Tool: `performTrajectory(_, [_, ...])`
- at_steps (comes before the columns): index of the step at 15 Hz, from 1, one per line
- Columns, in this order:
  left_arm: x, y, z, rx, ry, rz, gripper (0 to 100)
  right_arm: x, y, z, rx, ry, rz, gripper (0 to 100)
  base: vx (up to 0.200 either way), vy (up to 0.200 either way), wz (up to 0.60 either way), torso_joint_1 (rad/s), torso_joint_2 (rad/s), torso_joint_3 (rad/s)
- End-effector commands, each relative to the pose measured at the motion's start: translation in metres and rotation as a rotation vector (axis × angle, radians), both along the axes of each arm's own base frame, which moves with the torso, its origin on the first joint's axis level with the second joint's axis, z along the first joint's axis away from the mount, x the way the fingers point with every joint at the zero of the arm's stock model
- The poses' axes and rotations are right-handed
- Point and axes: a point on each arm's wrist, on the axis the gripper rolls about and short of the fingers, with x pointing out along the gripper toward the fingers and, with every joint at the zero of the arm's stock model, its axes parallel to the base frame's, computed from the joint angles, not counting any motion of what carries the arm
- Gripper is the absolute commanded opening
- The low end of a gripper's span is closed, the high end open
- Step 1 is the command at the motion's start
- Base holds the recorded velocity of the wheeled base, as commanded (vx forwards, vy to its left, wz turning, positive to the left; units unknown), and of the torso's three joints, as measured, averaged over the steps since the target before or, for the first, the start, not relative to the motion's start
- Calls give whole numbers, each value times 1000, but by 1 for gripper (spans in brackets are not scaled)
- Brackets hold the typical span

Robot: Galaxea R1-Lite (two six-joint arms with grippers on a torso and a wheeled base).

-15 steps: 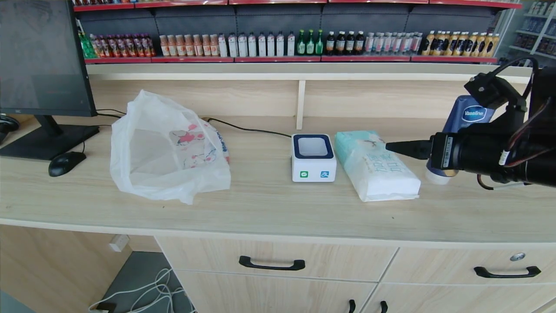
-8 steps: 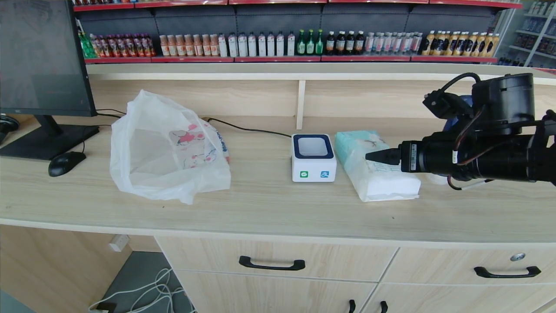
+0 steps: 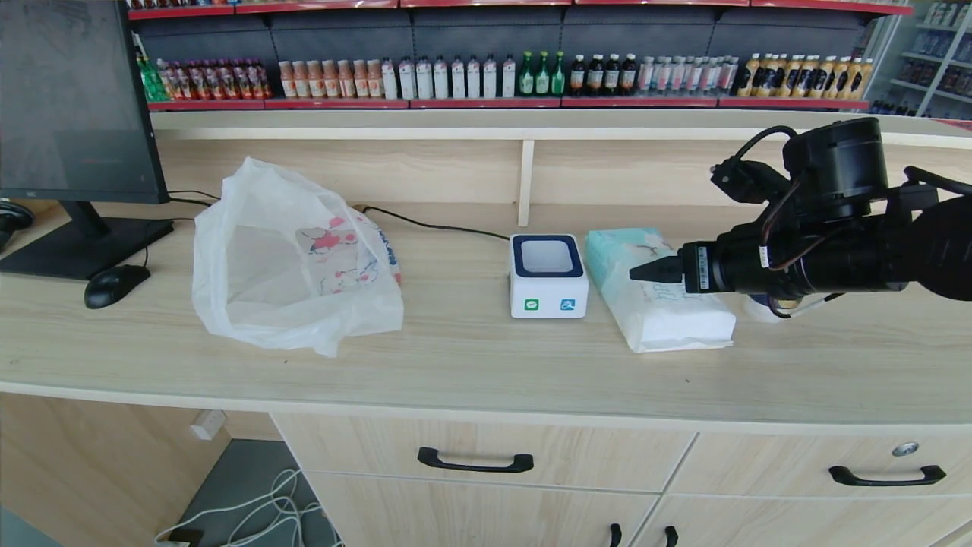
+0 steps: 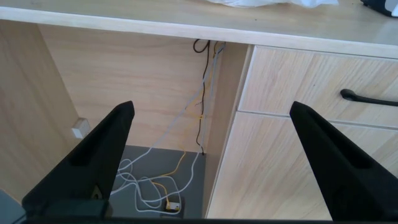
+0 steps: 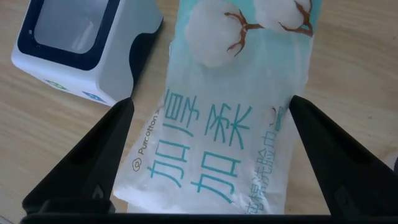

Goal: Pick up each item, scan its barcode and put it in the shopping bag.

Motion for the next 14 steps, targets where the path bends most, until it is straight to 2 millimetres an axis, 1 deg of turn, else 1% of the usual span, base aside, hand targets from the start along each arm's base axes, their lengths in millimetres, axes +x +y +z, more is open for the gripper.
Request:
performTrajectory(1, [0,0,0,0,0,0,100,7,2,-5,-36,0,16,100,0,0,0,0,0,0])
performTrajectory(7, [0,0,0,-2,0,2,100,20,6,-21,-117,16,-11,100,0,0,0,0,0,0])
performTrajectory(14, [0,0,0,0,-2,0,100,20,6,-28,-130,45,-20,100,0,0,0,0,0,0])
